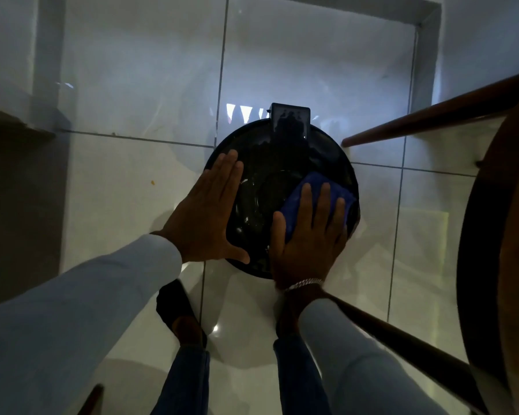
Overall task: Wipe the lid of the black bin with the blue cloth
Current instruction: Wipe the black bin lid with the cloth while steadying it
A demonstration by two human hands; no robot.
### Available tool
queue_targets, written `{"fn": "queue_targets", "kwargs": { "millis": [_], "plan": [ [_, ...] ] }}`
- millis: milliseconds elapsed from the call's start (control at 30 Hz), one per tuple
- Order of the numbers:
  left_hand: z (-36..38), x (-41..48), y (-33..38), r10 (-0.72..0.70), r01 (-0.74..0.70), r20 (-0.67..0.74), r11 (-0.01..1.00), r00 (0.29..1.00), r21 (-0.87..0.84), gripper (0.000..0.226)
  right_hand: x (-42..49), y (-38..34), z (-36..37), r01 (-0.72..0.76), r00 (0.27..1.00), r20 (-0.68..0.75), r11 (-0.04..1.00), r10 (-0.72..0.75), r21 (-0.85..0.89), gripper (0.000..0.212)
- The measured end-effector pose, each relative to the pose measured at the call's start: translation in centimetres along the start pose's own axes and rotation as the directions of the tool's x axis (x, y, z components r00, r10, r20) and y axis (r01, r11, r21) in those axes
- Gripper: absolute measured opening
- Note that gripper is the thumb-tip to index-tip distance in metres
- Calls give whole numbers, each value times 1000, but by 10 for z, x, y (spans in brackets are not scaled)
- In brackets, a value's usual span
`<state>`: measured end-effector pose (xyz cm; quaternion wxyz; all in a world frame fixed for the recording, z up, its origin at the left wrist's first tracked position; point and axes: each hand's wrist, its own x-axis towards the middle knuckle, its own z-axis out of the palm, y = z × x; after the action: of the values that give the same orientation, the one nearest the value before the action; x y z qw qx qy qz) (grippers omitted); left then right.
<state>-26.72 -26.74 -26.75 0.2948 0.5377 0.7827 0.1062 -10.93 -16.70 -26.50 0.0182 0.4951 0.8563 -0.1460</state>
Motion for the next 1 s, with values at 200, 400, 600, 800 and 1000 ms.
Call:
{"fn": "queue_targets", "kwargs": {
  "millis": [200, 400, 600, 800, 1000],
  "plan": [
    [0, -1, 0, 1, -1, 9, 1000, 1000, -23, 141, 19, 24, -11, 285, 956, 84, 958, -282, -27, 73],
    [0, -1, 2, -29, 29, 9, 999, 1000, -33, 145, 29, 30, -13, 261, 965, 34, 965, -262, 16, 71],
    [2, 1, 1, -36, 36, 2, 997, 999, -62, 143, -20, -4, 8, 19, 999, 41, 1000, -20, 21, 78],
    [1, 0, 1, -17, 17, 6, 998, 1000, -63, 141, -26, 51, 10, 445, 892, 122, 892, -435, -74, 79],
    [0, 0, 0, -11, 11, 8, 999, 1000, -49, 141, -11, 58, 15, 469, 883, 14, 883, -469, -23, 79]
  ]
}}
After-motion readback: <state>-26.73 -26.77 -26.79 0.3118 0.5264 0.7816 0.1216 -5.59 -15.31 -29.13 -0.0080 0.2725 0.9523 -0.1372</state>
